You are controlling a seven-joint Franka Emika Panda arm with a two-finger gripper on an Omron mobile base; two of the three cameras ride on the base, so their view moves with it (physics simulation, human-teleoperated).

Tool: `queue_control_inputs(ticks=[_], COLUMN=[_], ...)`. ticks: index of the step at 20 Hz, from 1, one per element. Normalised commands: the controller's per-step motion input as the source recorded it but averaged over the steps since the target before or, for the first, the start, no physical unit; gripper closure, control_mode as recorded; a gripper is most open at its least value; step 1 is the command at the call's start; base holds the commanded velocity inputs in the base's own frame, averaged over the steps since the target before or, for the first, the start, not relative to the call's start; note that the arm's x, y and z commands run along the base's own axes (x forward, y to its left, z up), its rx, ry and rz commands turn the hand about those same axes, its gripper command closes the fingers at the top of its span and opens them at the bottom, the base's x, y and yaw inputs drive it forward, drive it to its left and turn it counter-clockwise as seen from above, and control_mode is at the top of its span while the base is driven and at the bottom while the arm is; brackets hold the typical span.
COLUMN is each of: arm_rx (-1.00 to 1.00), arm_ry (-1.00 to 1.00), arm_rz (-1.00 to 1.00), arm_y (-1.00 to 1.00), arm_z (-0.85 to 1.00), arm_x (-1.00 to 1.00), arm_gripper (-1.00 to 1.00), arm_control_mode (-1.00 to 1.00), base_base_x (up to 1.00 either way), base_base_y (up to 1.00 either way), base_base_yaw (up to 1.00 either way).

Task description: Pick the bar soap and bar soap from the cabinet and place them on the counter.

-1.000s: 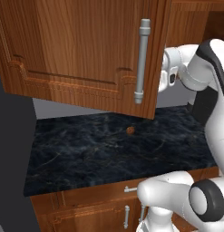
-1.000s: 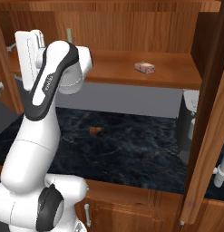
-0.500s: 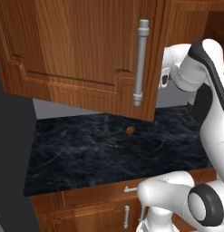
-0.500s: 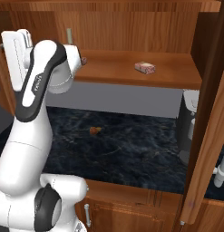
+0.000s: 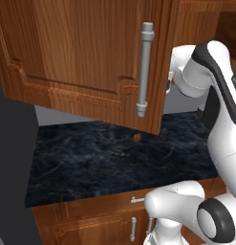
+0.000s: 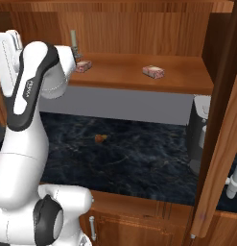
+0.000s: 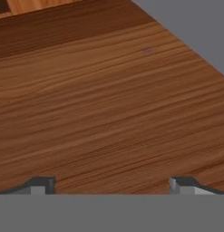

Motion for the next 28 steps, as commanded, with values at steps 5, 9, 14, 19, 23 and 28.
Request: queue_control_inputs(ticks=[5,9,14,19,23,28], arm_rx=[0.04,0.14,0.11,0.07,0.0,-0.08], arm_ry=[-0.02,0.0,0.0,0.0,-0.05,-0.06], arm_rz=[0.0,0.0,0.01,0.04,0.02,0.0], arm_y=[0.37,0.29,0.36,0.47,0.49,0.43], arm_z=[-0.07,-0.12,-0.14,-0.11,-0.01,0.0], arm_x=[-0.28,-0.23,-0.19,-0.06,-0.19,-0.15], arm_gripper=[-1.0,-1.0,-1.0,-1.0,-1.0,-1.0], arm_control_mode=[-1.0,-1.0,-1.0,-1.0,-1.0,-1.0], base_base_x=[0.0,0.0,0.0,0.0,0.0,0.0], base_base_y=[0.0,0.0,0.0,0.0,0.0,0.0], base_base_yaw=[0.0,0.0,0.0,0.0,0.0,0.0])
